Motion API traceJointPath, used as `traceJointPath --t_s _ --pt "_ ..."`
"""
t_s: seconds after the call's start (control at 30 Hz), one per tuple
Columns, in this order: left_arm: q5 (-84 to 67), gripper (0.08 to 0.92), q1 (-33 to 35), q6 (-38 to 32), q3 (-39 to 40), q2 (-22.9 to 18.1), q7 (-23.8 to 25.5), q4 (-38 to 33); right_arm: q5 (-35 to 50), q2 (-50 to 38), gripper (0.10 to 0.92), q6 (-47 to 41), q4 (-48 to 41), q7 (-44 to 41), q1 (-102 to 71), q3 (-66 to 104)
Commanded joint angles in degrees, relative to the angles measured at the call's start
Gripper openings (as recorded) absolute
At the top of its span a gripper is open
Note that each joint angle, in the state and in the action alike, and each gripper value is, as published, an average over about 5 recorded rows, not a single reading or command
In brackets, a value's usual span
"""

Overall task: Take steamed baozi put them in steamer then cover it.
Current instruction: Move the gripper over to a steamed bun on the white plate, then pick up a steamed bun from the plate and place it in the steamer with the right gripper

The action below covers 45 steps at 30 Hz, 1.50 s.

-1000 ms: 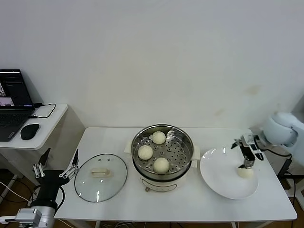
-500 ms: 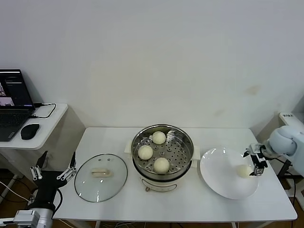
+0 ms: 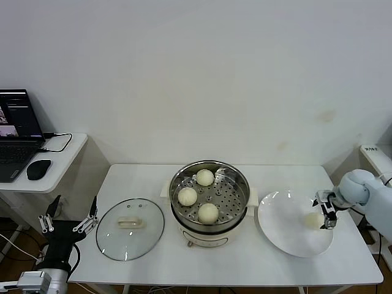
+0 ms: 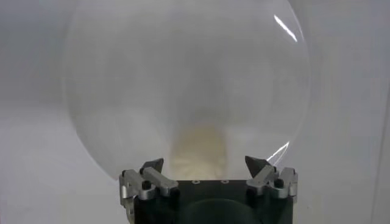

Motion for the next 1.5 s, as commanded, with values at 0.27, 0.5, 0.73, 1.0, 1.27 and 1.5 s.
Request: traceJointPath --t_s 0.27,0.5,0.73,1.0,1.27,1.5 --pt "0.1 0.823 0.1 -0.1 0.1 -0.2 0.0 0.1 -2.7 3.4 0.802 0.3 -4.2 1.0 -1.7 1.4" --pt "0.1 0.823 0.3 -0.1 0.2 -0.4 0.0 0.1 -2.7 3.0 0.679 0.0 -3.7 1.0 -1.8 1.4" --pt "0.1 0.823 0.5 -0.1 -0.2 -0.3 0.0 -0.1 -1.5 1.9 0.561 -0.5 -1.9 0.5 -1.0 1.2" --pt "0.1 0.823 0.1 -0.1 0.0 0.0 0.0 -0.3 6.9 -4.9 0.544 -4.4 8.2 -1.7 11.2 -9.0" --pt "0.1 0.823 -0.4 0.0 1.0 0.5 0.1 -0.8 20.8 -7.4 0.553 -10.6 21.3 -2.6 36.0 -26.2" --pt "0.0 0.823 -0.8 0.0 1.2 0.8 0.1 -0.9 33.0 0.1 0.565 -17.1 26.6 0.2 57.0 -41.7"
